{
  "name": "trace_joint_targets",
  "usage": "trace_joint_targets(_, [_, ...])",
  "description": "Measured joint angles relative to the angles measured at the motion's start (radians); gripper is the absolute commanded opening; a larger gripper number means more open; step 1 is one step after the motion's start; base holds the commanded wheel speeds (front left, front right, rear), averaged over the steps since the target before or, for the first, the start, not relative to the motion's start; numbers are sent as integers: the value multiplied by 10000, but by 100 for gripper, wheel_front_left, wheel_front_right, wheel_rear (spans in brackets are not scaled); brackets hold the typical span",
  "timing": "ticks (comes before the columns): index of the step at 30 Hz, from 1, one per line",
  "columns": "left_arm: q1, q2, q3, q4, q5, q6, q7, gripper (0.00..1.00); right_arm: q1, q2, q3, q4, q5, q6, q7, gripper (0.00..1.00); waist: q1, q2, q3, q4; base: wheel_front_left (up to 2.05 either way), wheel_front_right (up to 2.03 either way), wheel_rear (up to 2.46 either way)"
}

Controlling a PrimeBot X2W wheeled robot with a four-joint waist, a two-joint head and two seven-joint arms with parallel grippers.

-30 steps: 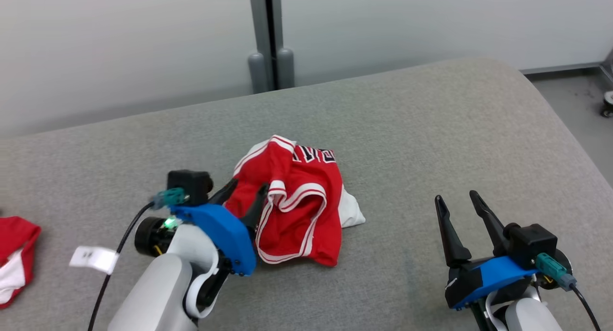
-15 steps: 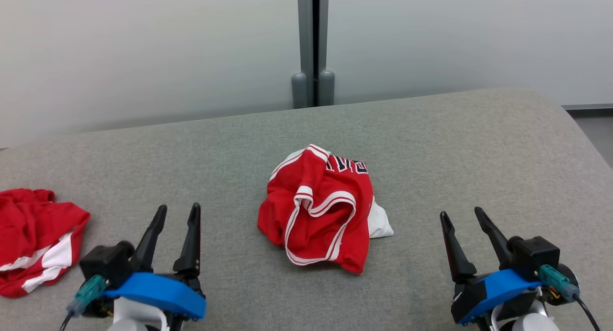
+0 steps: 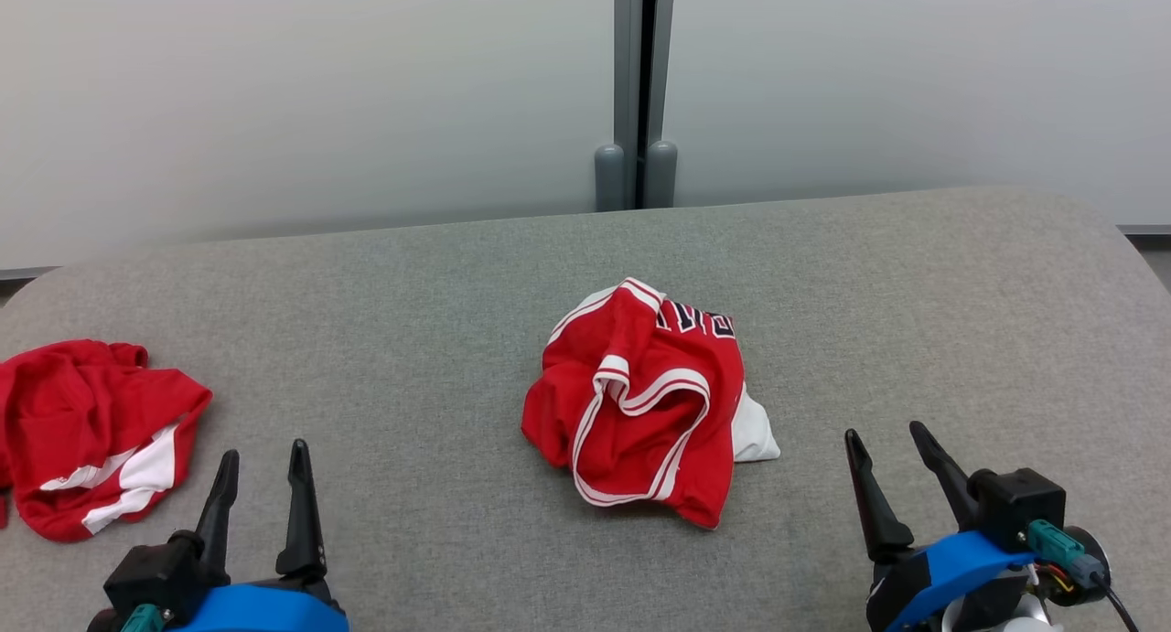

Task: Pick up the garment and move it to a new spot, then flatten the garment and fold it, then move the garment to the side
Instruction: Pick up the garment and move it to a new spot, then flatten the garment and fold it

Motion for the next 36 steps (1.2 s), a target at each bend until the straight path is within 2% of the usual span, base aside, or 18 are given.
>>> trace_joint_targets(10, [503,151,144,-155,587,65,2,100,151,0,-134,98,-105,0,132,100,0,0,-44,22,0,0,0])
trace_joint_targets(31, [409,184,-86,-920,489,219,412,100,124,0,107,-79,-69,0,184,100,1,0,259,84,0,0,0])
trace_joint_targets(36, [409,205,-107,-1062,477,261,497,100,-87,-10,982,-345,36,0,278,100,1,0,330,121,0,0,0])
